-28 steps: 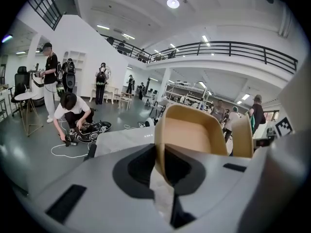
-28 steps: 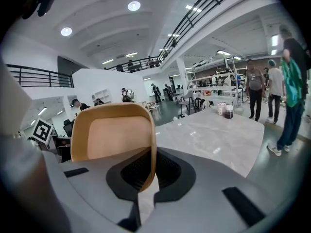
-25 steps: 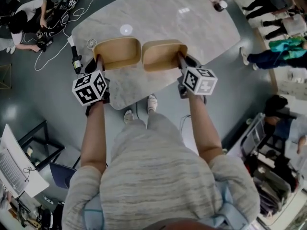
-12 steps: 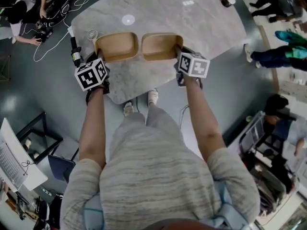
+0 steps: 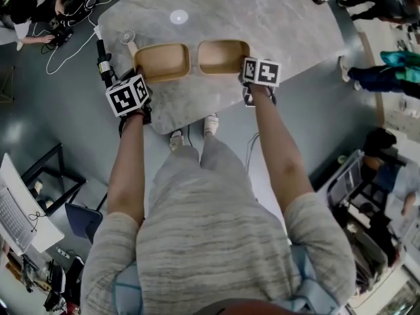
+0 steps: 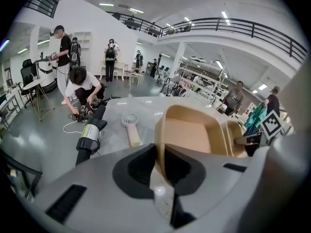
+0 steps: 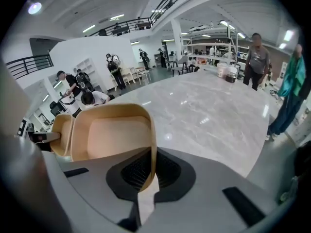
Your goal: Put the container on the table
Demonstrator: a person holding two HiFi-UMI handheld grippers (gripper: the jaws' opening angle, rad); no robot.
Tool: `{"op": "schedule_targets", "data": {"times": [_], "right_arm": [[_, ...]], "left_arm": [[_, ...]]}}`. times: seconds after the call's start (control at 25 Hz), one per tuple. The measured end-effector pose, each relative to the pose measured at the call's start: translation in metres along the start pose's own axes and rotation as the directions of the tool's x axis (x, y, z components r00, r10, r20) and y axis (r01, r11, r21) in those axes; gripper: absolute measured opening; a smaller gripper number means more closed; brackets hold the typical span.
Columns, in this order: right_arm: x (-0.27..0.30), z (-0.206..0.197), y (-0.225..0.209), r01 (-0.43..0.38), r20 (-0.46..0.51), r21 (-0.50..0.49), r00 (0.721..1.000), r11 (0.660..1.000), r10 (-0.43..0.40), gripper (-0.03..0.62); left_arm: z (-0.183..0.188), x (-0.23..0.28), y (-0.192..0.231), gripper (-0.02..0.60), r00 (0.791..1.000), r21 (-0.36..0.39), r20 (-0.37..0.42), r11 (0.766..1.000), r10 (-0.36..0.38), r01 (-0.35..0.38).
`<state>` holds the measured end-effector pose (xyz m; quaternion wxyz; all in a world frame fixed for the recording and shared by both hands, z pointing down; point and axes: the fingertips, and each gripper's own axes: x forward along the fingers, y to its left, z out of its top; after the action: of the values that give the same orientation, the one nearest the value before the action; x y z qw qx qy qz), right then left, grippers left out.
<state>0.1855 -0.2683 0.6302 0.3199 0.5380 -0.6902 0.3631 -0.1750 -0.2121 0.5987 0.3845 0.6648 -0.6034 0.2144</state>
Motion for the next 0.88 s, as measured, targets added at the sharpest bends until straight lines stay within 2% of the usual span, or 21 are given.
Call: {"op": "schedule_targets", "data": {"times": [0.28, 0.88], "right_arm": [[0.028, -0.017, -0.009, 0.044, -0.101, -0.017, 0.994, 0.999, -0.046, 0.005], [0.052, -0.036, -0.012, 0.083, -0.185, -0.050, 0.979, 0.995, -0.091, 0.005]], "left_arm": [[-0.009, 0.002, 0.000, 0.031, 0.999, 0.005, -0.031, 1.000, 0.012, -0.012], [-0.021, 0.014, -0.003, 0.031, 0.998, -0.010, -0.060, 1.000, 0.007, -0.008]]}}
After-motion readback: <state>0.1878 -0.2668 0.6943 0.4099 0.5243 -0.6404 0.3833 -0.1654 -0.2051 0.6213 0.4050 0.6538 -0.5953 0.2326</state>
